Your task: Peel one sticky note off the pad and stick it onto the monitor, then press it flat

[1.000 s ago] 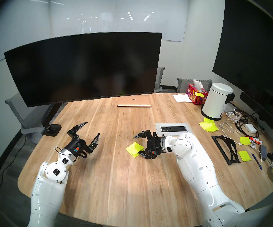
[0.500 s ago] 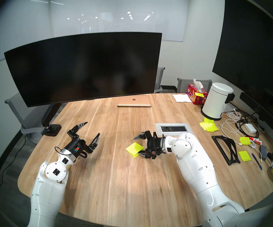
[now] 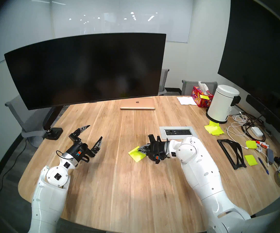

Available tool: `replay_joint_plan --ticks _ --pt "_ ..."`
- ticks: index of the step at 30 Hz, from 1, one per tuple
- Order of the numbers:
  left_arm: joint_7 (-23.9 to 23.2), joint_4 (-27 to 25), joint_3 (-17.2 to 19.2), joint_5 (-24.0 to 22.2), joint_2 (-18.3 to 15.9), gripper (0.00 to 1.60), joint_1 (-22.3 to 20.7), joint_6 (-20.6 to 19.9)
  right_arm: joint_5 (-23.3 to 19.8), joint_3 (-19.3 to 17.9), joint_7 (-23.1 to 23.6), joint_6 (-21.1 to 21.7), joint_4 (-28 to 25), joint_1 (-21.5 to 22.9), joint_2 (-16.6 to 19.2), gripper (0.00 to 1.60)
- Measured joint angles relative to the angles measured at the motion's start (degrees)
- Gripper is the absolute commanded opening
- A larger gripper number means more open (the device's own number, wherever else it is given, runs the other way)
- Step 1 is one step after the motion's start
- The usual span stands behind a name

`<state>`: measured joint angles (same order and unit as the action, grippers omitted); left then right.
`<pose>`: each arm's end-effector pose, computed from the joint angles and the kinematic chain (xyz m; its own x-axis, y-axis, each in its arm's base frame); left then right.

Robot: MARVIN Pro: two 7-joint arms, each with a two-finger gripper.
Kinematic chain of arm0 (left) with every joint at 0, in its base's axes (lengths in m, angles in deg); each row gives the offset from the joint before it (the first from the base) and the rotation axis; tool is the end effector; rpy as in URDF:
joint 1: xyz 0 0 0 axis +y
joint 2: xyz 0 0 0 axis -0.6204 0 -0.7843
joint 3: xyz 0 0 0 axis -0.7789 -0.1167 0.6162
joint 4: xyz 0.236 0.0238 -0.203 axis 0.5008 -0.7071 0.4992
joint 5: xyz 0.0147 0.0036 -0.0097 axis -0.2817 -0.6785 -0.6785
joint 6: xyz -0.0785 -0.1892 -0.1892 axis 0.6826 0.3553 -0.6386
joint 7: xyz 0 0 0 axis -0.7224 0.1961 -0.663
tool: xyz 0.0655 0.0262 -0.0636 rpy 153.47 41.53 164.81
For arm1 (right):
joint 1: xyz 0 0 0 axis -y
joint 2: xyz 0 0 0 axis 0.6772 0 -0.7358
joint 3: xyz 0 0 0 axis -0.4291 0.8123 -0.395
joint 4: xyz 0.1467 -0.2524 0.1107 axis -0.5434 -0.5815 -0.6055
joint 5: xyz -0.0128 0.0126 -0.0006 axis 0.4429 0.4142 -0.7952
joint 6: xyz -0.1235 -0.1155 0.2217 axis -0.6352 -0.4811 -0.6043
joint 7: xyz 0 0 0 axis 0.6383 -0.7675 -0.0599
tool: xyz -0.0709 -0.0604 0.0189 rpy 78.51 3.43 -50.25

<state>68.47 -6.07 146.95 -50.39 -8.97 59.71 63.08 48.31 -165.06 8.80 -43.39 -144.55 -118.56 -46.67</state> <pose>0.3324 0.1112 -0.3343 -0.3390 -0.6641 0.6664 -0.1930 -0.6442 -0.7401 0.4045 0.0788 -0.3371 -0.8129 0.5324 0.2361 0.4426 0.3013 0.8446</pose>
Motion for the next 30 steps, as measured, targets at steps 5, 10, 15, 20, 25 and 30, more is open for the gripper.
replay_joint_plan --ticks 5,10,15,20,25,30 --pt "0.0 0.0 0.0 0.0 0.0 1.60 0.0 0.0 -0.3 -0.6 0.2 -0.2 -0.4 -0.7 0.0 0.00" --pt "0.0 0.0 0.0 0.0 0.0 1.60 0.0 0.0 -0.5 -1.0 0.3 -0.6 -0.4 -1.4 0.0 0.00" --pt "-0.2 0.0 0.1 -0.2 0.0 1.60 0.0 0.1 -0.7 -1.4 0.2 -1.2 -0.4 -2.0 0.0 0.00" --pt "-1.2 -0.1 0.1 -1.3 -0.4 1.60 0.0 0.9 -0.8 -1.8 0.1 -1.6 -0.4 -2.5 0.0 0.00" --pt "-3.1 -0.6 -0.1 -2.5 -1.0 1.60 0.6 2.4 -0.8 -2.4 0.0 -2.2 -0.2 -2.6 0.0 0.00" --pt "-4.1 -0.9 -0.1 -3.1 -1.2 1.60 1.2 2.8 -0.7 -2.6 -0.1 -2.5 0.0 -2.6 0.0 0.00"
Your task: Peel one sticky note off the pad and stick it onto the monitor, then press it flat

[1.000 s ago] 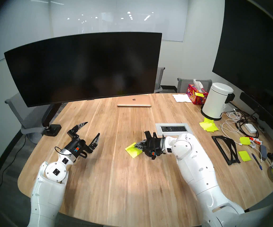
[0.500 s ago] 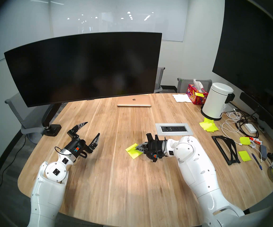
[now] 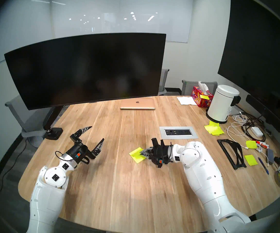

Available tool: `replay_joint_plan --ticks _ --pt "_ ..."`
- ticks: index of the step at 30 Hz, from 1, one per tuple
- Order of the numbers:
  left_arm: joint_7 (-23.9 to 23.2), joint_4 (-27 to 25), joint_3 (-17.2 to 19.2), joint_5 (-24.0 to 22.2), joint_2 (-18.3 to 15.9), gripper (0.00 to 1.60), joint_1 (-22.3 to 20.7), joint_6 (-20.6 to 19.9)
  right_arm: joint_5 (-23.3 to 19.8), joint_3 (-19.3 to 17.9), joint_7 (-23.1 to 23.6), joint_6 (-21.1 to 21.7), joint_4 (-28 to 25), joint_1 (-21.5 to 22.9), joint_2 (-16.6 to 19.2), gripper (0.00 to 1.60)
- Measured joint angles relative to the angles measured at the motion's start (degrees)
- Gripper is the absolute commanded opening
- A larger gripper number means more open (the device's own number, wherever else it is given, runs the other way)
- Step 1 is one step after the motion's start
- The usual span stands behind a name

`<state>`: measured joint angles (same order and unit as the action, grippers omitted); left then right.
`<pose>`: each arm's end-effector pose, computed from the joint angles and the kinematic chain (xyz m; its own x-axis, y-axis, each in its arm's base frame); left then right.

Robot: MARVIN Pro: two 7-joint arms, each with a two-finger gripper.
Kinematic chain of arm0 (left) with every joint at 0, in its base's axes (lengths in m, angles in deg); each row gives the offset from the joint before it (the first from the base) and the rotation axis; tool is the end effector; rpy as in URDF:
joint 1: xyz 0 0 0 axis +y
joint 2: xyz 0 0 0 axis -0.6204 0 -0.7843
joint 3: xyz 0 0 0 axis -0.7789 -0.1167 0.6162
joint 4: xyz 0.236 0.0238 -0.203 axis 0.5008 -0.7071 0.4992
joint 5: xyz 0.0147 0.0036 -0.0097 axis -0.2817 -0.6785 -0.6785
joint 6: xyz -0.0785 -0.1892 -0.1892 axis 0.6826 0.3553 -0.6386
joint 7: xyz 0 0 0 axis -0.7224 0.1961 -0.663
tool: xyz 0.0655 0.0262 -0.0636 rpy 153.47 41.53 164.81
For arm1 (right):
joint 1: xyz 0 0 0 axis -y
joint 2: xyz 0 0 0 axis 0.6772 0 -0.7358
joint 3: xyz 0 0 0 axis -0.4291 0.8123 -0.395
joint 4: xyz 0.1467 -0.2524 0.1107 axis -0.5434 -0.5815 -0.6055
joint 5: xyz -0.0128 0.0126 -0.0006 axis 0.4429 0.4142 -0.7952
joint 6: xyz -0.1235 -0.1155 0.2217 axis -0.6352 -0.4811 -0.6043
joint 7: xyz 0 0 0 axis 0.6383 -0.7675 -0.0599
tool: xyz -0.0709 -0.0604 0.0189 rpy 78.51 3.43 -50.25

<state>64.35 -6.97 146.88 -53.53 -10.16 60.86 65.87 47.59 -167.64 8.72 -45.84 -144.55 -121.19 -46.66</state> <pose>0.3237 0.1087 -0.3325 -0.3899 -0.6329 0.6689 -0.2510 -0.6259 -0.7384 0.3918 0.0668 -0.3506 -0.8048 0.5301 0.2670 0.4631 0.2796 0.8410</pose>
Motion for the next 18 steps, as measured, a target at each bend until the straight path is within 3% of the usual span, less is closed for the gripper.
replay_joint_plan --ticks 18 --pt "-5.0 -1.6 -0.4 -2.4 -1.5 1.60 1.9 3.1 0.8 0.0 -0.6 -0.8 0.5 -0.1 -0.4 0.00"
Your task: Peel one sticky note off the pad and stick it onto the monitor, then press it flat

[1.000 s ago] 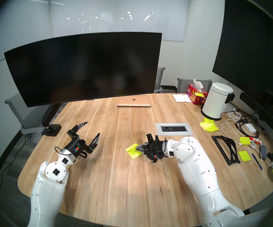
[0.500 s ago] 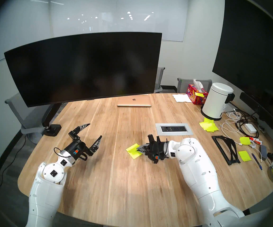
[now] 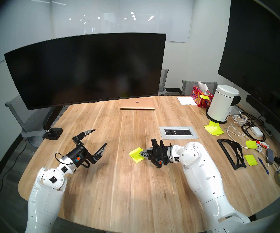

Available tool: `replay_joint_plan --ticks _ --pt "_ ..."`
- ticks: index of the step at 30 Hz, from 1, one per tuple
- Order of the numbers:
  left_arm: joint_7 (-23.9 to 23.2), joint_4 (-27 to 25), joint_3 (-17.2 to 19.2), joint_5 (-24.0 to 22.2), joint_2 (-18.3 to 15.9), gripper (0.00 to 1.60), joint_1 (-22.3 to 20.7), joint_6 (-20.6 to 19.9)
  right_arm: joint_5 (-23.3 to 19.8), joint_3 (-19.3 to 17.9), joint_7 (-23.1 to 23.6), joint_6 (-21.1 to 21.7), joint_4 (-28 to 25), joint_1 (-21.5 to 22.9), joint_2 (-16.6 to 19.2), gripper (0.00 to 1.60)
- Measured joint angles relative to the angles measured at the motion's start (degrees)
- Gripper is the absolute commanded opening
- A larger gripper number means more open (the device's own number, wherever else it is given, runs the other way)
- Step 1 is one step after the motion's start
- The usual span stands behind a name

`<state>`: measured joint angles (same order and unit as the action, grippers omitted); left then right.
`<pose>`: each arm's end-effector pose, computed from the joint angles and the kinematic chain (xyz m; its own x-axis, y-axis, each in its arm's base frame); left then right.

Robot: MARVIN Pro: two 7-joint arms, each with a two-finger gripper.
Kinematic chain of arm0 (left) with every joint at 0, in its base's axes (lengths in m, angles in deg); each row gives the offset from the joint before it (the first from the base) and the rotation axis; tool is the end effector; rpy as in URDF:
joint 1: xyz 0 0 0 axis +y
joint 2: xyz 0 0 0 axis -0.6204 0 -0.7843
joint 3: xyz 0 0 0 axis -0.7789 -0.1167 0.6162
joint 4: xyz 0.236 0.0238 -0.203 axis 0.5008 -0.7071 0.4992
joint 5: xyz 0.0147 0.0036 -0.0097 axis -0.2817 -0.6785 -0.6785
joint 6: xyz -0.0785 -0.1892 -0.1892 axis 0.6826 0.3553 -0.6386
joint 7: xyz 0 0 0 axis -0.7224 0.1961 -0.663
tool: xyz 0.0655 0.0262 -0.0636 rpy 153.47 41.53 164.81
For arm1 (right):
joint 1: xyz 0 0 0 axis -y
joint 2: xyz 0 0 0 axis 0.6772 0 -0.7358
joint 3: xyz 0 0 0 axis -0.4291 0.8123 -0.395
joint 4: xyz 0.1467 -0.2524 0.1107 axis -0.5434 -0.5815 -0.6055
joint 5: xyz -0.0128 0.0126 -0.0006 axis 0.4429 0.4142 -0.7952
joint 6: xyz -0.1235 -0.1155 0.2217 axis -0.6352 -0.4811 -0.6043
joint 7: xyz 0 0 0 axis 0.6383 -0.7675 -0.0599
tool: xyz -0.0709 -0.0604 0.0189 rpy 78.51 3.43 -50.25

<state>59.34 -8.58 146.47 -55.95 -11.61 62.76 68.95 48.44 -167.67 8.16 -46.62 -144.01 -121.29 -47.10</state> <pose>0.3099 0.1027 -0.3324 -0.4476 -0.6049 0.6586 -0.3280 -0.5741 -0.7502 0.3907 0.0694 -0.3538 -0.8099 0.5230 0.2656 0.4592 0.2836 0.8419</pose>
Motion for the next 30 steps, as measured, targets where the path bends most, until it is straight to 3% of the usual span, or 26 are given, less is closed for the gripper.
replay_joint_plan --ticks 10,15,30 --pt "-3.2 -0.8 -0.5 -2.7 -0.9 1.60 1.1 1.2 0.2 0.0 -0.2 -0.3 0.0 -0.2 -0.1 0.00" --pt "-6.9 -1.7 -0.6 -6.6 -2.3 1.60 2.1 2.0 0.5 0.1 -0.5 -0.5 0.0 -0.3 -0.3 0.00" --pt "-14.2 -5.5 -0.5 -12.7 -5.2 1.60 4.7 2.2 1.3 0.2 -1.0 -0.7 0.1 -0.6 -0.7 0.00"
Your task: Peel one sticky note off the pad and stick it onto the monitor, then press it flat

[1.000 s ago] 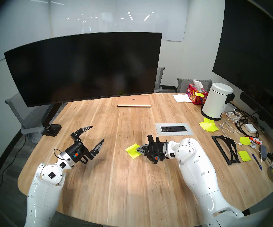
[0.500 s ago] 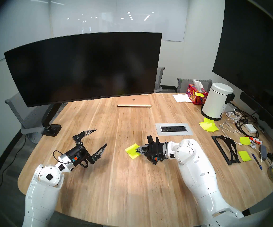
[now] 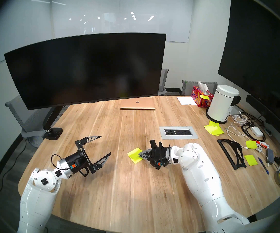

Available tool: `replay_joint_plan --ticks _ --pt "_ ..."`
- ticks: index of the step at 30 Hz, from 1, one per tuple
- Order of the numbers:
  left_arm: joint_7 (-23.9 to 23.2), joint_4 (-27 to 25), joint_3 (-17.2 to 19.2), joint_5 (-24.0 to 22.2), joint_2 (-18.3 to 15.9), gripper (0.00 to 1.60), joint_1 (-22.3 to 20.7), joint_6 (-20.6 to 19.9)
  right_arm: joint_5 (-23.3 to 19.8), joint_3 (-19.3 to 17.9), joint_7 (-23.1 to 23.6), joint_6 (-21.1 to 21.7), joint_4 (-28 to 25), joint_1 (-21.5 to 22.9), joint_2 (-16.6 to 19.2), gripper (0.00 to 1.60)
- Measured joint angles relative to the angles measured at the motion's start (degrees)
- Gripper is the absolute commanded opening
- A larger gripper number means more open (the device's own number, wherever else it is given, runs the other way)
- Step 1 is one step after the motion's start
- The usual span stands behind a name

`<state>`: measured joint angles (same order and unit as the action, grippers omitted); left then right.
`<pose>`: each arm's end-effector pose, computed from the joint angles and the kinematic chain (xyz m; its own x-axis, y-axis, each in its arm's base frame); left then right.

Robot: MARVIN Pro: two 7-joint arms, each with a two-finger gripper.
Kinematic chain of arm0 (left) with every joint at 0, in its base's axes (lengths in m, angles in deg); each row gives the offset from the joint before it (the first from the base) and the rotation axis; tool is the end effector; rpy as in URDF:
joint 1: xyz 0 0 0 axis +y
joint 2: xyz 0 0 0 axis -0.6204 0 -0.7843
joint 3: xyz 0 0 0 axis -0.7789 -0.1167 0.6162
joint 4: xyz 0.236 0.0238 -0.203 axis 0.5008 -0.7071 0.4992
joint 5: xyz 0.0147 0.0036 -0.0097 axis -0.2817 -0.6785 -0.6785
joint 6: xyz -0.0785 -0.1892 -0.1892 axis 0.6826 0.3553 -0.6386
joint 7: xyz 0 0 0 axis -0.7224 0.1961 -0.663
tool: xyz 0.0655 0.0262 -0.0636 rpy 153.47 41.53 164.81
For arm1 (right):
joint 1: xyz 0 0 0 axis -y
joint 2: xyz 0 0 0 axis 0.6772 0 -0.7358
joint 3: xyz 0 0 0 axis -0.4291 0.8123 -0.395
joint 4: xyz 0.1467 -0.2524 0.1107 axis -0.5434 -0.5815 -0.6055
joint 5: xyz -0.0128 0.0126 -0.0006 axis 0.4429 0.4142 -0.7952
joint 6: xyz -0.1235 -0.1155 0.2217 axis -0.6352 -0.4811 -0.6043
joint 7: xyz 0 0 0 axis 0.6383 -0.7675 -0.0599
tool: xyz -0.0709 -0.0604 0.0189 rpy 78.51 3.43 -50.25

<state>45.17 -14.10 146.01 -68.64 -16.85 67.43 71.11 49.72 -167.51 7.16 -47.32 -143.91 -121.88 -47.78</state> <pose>0.2782 0.0984 -0.3177 -0.5296 -0.4912 0.6915 -0.5034 -0.4741 -0.7223 0.3867 0.0750 -0.3577 -0.8166 0.5135 0.2636 0.4524 0.2857 0.8448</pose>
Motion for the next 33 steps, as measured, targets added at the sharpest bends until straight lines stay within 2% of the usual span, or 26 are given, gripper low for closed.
replay_joint_plan --ticks 12,14,15,16,17,33 --pt "-6.1 -3.5 -2.1 -5.1 -1.6 1.60 1.3 -7.0 0.2 0.0 -0.4 -0.1 -0.1 -0.4 -0.2 0.00" --pt "-6.7 -3.8 -2.4 -5.3 -1.8 1.04 1.3 -7.6 0.2 0.0 -0.4 -0.1 -0.1 -0.5 -0.2 0.00" --pt "-7.0 -3.9 -2.6 -5.5 -1.9 0.51 1.3 -7.9 0.2 0.0 -0.4 -0.1 -0.1 -0.5 -0.2 0.00" --pt "-7.2 -4.0 -2.7 -5.5 -1.9 0.11 1.3 -8.2 0.2 0.0 -0.4 -0.2 -0.2 -0.6 -0.2 0.00" --pt "-7.4 -4.0 -2.8 -5.6 -2.0 0.00 1.3 -8.3 0.2 0.0 -0.4 -0.2 -0.2 -0.6 -0.2 0.00" --pt "-8.5 -3.8 -3.7 -3.8 -2.2 0.00 1.1 -8.9 0.8 0.0 -0.9 -0.1 -0.2 -0.8 -0.7 0.00"
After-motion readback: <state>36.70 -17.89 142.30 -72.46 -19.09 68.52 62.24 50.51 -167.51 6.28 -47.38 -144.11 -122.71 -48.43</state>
